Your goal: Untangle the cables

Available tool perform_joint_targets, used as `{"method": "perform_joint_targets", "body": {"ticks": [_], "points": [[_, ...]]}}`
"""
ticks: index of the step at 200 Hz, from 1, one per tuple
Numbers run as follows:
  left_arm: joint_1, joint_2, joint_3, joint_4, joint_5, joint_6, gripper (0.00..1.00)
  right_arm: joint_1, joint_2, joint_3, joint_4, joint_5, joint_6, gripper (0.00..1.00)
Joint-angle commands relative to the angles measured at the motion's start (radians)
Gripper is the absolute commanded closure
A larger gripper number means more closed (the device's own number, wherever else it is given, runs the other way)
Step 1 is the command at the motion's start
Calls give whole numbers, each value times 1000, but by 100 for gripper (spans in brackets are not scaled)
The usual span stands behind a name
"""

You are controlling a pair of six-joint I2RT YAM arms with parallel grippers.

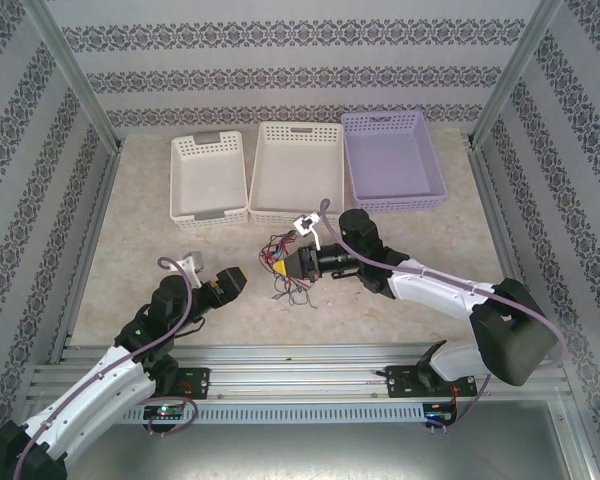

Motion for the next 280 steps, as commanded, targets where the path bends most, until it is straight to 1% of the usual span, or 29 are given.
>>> {"method": "perform_joint_targets", "body": {"ticks": [1, 33, 53, 67, 82, 106, 131, 157, 169, 180, 188, 208, 219, 227, 240, 250, 255, 280], "points": [[-14, 30, 12, 124, 11, -81, 0, 0, -35, -23, 158, -163, -4, 100], [-14, 52, 8, 235, 8, -203, 0, 0, -40, -55, 155, -185, -55, 100], [-15, 59, -23, 385, 18, -300, 3, 1, -31, -73, 182, -201, -56, 100], [-15, 82, -1, 413, 53, -318, 6, 6, -29, -77, 189, -206, -61, 100], [-18, 125, 30, 434, 110, -331, 8, 11, -29, -82, 207, -212, -62, 100], [-40, 195, 15, 561, 152, -395, 14, 12, -29, -81, 218, -201, -68, 100], [-71, 232, -14, 651, 140, -447, 17, 17, -32, -79, 239, -194, -69, 100], [-85, 246, -20, 689, 113, -477, 20, 33, -20, -76, 255, -197, -70, 100], [-86, 256, -22, 716, 103, -487, 24, 42, -12, -76, 264, -199, -70, 100], [-89, 274, -23, 746, 100, -498, 30, 49, -8, -80, 280, -196, -67, 100], [-92, 290, -28, 780, 97, -510, 34, 51, -5, -83, 289, -189, -66, 100], [-99, 343, -45, 875, 98, -538, 40, 64, 5, -84, 325, -175, -64, 100], [-106, 368, -49, 912, 99, -551, 47, 69, 11, -84, 339, -171, -64, 100], [-113, 382, -48, 932, 102, -553, 49, 70, 10, -87, 350, -160, -64, 100], [-127, 397, -47, 951, 103, -556, 48, 69, 5, -96, 370, -131, -69, 100], [-137, 399, -46, 949, 102, -555, 37, 70, -2, -108, 393, -108, -76, 100], [-141, 397, -45, 946, 98, -556, 34, 71, -6, -114, 405, -96, -76, 100], [-146, 378, -55, 944, 81, -565, 29, 70, -17, -121, 421, -79, -91, 100]]}}
